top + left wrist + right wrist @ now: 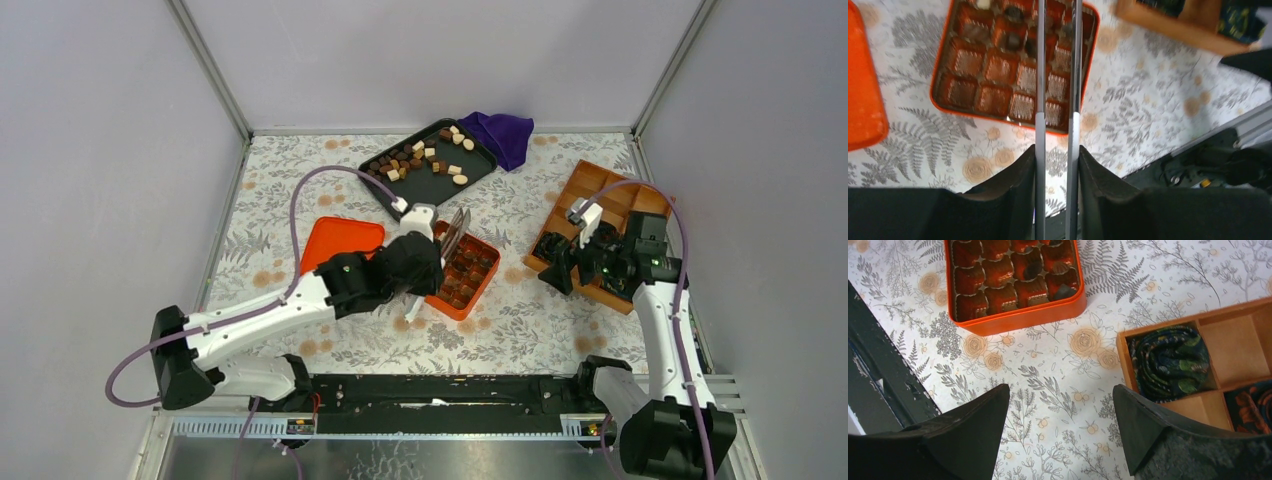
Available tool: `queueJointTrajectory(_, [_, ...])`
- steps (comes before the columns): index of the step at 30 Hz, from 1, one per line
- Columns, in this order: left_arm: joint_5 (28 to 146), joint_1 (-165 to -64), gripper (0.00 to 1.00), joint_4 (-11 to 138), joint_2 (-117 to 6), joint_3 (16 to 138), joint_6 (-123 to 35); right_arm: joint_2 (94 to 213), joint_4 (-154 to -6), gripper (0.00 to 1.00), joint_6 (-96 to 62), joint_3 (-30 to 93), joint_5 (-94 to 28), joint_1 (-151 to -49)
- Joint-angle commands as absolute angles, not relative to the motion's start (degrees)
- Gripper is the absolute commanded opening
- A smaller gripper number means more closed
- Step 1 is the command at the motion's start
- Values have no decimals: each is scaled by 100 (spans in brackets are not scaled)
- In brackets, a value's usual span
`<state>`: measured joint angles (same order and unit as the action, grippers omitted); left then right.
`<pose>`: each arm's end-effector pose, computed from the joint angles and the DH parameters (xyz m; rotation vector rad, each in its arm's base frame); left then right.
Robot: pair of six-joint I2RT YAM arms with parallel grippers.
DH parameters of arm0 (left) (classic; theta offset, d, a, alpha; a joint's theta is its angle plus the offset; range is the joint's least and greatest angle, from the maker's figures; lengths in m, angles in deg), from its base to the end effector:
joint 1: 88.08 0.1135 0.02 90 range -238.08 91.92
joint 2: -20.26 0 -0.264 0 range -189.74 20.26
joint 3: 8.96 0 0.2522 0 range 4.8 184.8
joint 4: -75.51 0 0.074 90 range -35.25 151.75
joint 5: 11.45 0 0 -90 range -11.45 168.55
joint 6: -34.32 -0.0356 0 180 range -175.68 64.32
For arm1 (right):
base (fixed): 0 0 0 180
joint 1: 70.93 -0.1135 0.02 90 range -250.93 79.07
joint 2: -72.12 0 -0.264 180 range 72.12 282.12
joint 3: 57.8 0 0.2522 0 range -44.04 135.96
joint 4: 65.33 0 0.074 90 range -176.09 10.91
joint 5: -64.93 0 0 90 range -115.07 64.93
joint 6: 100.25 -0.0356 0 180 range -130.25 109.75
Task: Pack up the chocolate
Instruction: Place the fake chocolate in the packing box, then pick up the fake chocolate from the plate.
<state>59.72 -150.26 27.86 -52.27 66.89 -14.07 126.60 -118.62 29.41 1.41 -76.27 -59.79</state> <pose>0.1360 -0.2330 0.3047 0.2581 2.3411 -0.5381 0.1836 -0.0079 0.2770 -0.8755 1.9183 0.5613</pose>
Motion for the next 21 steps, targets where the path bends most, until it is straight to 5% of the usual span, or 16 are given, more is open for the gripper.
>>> queueJointTrajectory(1, [5643,-14490,37,2878,-4996,7144,-1660,12648,-11417,83,2698,205,-7129,-6522])
queueJointTrajectory(21, [6603,-12472,37,3479,-6415,7785,-2987,12875,-11166,83,2701,-8,-6285,-7352])
